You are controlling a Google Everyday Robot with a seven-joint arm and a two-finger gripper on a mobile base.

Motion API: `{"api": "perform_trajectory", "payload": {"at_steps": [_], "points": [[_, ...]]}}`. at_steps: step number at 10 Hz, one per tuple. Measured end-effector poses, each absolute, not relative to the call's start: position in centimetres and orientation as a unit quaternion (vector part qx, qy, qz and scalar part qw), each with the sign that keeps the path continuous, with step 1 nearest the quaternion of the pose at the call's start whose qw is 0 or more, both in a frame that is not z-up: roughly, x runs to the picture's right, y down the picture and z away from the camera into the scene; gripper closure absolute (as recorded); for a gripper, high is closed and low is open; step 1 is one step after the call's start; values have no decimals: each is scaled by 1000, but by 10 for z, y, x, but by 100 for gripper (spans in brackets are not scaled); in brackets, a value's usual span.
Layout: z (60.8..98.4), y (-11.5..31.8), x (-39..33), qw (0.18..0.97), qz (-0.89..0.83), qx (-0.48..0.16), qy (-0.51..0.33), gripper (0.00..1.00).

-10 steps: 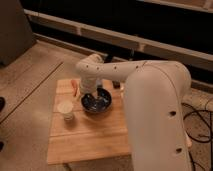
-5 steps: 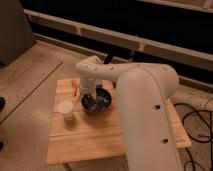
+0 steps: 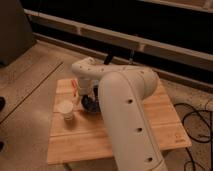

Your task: Pick up the ceramic bowl

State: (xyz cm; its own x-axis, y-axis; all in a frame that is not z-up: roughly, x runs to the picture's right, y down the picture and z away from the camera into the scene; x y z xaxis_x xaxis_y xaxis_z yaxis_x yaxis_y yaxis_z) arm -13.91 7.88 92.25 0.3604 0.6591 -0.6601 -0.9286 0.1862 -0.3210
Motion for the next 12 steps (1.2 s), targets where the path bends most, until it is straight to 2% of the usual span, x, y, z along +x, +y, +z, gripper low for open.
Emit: {"api": "perform_trajectory", "payload": {"at_steps": [2, 8, 12], "points": [[940, 72, -158, 758, 523, -353, 165, 38], [952, 77, -146, 756, 517, -368, 162, 98], [946, 58, -144, 758, 532, -356, 123, 100]]}}
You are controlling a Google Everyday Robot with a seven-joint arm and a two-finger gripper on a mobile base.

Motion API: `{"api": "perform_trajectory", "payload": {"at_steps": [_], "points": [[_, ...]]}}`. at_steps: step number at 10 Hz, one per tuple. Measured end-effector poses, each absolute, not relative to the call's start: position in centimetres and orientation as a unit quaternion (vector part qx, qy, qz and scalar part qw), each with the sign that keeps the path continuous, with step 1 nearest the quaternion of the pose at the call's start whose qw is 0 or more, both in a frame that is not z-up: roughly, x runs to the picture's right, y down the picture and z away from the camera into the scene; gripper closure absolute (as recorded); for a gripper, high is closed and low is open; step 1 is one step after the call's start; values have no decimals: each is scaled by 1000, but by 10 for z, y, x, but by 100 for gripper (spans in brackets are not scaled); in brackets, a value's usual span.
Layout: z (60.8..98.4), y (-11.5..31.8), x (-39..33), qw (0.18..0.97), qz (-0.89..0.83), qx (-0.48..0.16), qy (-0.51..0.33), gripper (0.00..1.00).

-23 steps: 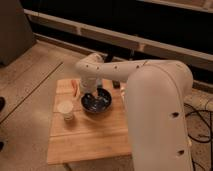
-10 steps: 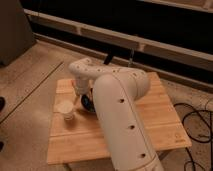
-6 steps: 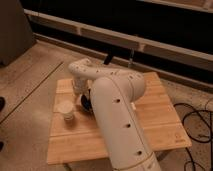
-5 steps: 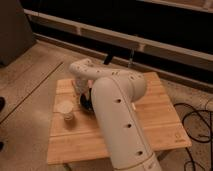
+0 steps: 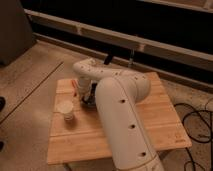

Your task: Pick up the ceramic bowl

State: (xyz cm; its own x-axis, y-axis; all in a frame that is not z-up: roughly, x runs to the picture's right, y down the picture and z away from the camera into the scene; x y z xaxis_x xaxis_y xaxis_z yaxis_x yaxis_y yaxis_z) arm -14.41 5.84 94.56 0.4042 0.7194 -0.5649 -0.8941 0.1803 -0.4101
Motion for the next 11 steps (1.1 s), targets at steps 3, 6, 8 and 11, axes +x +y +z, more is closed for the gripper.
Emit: {"api": "perform_trajectory", "payload": {"at_steps": [3, 6, 8, 11], "points": [[932, 48, -138, 759, 545, -343, 97, 100], [909, 41, -139, 771, 543, -324, 72, 100], [888, 36, -150, 783, 537, -311, 44, 100], [860, 32, -154, 783, 544, -302, 15, 100]]}}
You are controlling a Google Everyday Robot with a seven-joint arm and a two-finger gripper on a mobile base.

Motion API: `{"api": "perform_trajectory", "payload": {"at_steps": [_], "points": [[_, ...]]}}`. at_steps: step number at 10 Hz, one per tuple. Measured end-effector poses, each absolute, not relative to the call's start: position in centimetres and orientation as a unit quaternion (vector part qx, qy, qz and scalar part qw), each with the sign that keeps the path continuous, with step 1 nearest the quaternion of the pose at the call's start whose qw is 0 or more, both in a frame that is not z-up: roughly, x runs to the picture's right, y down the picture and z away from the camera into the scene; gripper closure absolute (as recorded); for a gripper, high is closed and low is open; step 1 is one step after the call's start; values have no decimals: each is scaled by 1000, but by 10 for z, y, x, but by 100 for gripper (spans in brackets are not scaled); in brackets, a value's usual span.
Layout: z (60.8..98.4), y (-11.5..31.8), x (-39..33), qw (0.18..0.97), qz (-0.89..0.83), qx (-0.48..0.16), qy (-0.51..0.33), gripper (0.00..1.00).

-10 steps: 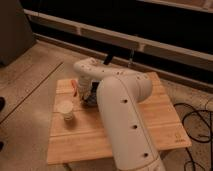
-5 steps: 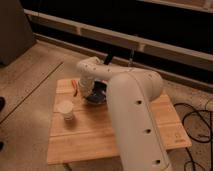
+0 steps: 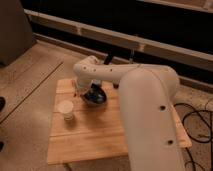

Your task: Pick up the ceramic bowl

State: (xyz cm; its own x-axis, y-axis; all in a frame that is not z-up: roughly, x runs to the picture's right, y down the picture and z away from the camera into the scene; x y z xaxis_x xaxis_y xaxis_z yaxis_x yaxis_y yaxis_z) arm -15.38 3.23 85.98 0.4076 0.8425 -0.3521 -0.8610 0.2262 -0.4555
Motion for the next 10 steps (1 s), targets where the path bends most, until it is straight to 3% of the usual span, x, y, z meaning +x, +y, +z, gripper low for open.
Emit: {"api": "perform_trajectory", "payload": {"at_steps": [10], "points": [[859, 33, -157, 785, 542, -301, 14, 100]]}}
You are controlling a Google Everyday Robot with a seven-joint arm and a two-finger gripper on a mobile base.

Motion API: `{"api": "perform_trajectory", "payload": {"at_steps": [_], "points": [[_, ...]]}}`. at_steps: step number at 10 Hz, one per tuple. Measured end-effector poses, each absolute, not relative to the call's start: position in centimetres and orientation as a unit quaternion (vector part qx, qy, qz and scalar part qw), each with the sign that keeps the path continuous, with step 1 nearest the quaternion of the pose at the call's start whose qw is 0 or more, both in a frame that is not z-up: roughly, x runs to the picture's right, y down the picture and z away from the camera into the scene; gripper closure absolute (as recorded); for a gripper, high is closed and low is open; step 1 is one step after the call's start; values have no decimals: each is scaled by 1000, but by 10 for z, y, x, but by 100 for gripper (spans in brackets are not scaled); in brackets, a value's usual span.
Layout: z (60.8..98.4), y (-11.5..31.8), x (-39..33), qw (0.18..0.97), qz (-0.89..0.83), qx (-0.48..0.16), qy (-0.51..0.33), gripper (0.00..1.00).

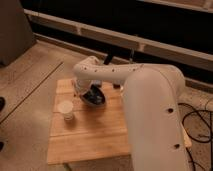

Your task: Pick up the ceramic bowl

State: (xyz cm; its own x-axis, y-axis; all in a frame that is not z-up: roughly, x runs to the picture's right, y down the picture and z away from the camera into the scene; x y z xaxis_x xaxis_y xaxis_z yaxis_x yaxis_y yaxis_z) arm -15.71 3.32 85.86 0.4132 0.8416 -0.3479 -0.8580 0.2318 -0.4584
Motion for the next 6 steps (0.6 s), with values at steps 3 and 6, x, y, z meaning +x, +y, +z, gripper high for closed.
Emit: {"api": "perform_trajectory", "payload": {"at_steps": [3, 6], "points": [[855, 17, -159, 800, 537, -267, -7, 100], [851, 16, -159, 808, 532, -254, -14, 100]]}}
